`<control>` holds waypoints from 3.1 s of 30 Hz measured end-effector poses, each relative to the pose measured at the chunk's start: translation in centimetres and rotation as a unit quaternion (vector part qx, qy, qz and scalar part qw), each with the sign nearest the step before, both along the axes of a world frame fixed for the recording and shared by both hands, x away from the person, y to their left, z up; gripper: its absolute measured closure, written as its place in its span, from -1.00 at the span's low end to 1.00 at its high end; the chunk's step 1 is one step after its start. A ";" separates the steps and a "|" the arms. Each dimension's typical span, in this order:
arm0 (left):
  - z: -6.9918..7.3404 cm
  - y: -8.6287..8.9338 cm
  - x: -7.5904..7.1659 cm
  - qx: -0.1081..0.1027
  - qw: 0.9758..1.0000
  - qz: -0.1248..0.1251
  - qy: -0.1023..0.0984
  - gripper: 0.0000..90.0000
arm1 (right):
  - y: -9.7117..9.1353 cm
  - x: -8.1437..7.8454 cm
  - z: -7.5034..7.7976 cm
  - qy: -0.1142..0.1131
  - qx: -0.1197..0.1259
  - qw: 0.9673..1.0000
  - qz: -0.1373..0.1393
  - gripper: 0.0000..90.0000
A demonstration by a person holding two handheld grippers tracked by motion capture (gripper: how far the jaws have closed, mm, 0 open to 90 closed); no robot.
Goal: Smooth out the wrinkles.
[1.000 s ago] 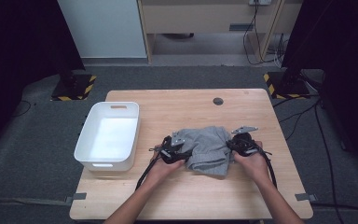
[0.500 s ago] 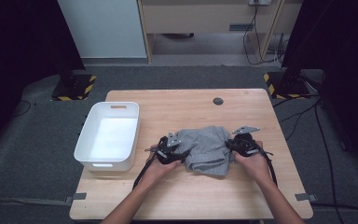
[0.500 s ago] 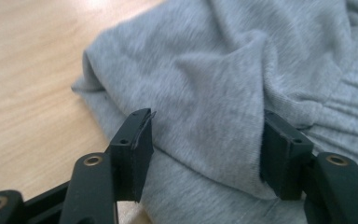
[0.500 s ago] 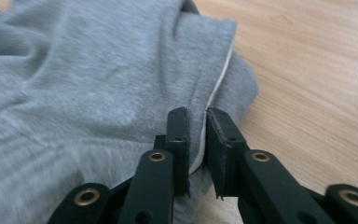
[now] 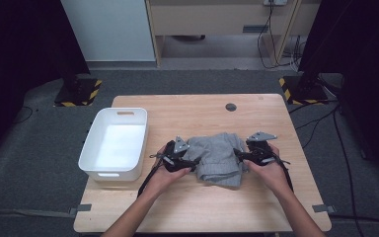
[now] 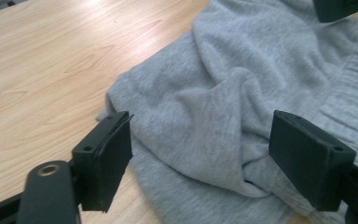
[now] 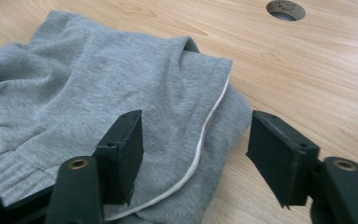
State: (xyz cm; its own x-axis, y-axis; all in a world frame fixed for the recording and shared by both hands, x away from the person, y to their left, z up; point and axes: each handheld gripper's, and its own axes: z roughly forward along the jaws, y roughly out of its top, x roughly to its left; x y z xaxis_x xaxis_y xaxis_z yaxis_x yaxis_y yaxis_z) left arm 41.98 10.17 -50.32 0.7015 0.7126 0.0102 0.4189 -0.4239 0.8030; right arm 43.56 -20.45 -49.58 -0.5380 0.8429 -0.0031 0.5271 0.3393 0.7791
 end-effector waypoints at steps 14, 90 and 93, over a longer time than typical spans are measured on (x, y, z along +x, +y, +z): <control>-0.8 -0.4 -0.1 0.002 1.000 -0.004 0.022 -0.49 | 0.3 -0.2 0.7 -0.006 0.008 1.000 0.002 -0.37; 9.4 12.4 -1.1 0.025 0.997 0.071 0.005 -0.81 | 4.8 -0.1 2.2 -0.005 -0.014 0.998 0.055 -0.81; 9.5 12.9 -1.1 0.026 0.997 0.073 0.005 -0.81 | 4.5 -0.1 2.1 -0.005 -0.010 0.999 0.051 -0.81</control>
State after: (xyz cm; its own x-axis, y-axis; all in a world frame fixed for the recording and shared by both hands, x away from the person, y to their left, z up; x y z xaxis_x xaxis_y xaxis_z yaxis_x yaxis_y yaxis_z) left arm 40.85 23.03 -40.83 0.5899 0.8063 0.0445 0.4868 -0.3990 0.7771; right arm 43.43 -15.94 -47.43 -0.6215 0.7830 -0.0247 0.4812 0.4064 0.7767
